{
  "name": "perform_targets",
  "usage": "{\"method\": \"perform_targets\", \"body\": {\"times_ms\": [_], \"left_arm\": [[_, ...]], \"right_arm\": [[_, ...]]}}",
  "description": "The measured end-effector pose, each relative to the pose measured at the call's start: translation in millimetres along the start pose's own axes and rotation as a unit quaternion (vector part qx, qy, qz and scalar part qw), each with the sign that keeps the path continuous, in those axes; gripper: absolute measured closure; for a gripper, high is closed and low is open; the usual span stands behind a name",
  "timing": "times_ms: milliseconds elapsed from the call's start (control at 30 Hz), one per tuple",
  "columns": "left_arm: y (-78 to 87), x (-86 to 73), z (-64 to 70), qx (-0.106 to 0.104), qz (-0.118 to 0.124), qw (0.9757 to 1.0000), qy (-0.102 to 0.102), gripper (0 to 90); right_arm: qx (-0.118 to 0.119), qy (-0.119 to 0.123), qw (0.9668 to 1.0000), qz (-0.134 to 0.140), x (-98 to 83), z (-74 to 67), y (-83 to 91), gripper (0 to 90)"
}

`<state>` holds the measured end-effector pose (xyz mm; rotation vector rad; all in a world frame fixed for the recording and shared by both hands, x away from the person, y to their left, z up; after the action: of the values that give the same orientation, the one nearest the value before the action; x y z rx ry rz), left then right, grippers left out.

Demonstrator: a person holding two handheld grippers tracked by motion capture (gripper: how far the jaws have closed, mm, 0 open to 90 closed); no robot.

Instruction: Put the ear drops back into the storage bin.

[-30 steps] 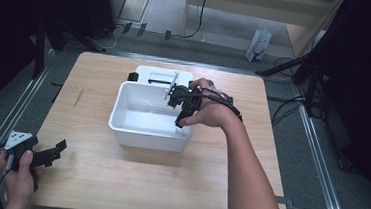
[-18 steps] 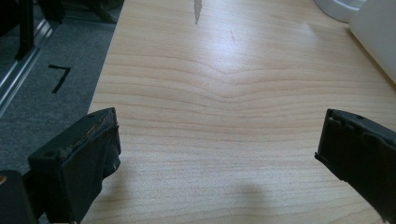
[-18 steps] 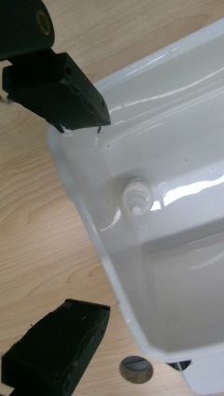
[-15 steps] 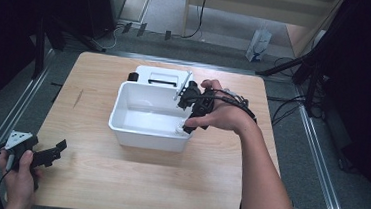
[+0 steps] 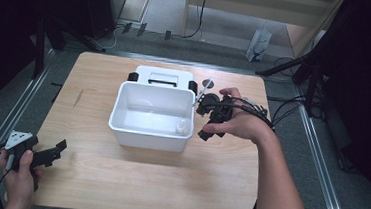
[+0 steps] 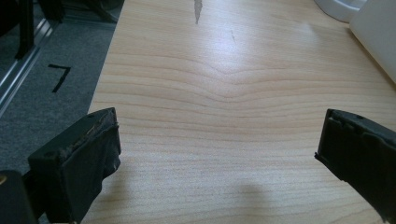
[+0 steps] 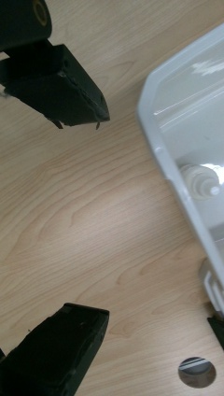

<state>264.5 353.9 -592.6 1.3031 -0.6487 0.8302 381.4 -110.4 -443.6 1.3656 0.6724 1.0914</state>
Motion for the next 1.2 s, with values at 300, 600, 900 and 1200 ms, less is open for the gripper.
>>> {"method": "perform_targets", "body": {"times_ms": [300, 600, 900, 1200], "left_arm": [[0.3, -0.1, 0.0, 0.001, -0.001, 1.0000, -0.003, 0.2], [0.4, -0.3, 0.4, 0.002, -0.001, 1.0000, -0.003, 0.2], [0.4, -0.3, 1.1, 0.002, 0.001, 1.0000, -0.004, 0.2], [0.5, -0.4, 1.1, 0.004, -0.001, 1.0000, -0.007, 0.2]], "right_arm": [[-0.001, -0.031, 0.9995, -0.001, -33.7, 7.7, -1.9, 5.4], [0.001, -0.053, 0.9986, 0.000, -65.4, 7.1, -11.1, 4.2], [0.003, -0.066, 0.9977, 0.011, -95.1, 2.9, -18.6, 3.9], [-0.006, -0.088, 0.9956, 0.030, -125.6, -4.1, -35.2, 1.2]]}}
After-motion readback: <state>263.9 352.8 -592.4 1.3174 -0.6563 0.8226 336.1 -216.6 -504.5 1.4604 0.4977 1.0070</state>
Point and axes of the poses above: each handheld gripper's, and its own axes: y roughly backward along the jaws, x roughly out of its top, z roughly to its right, the point moved 7 cm from there along -y, roughly forward along the jaws, and after that the axes turned 3 degrees about x, right-handed, at the moved point
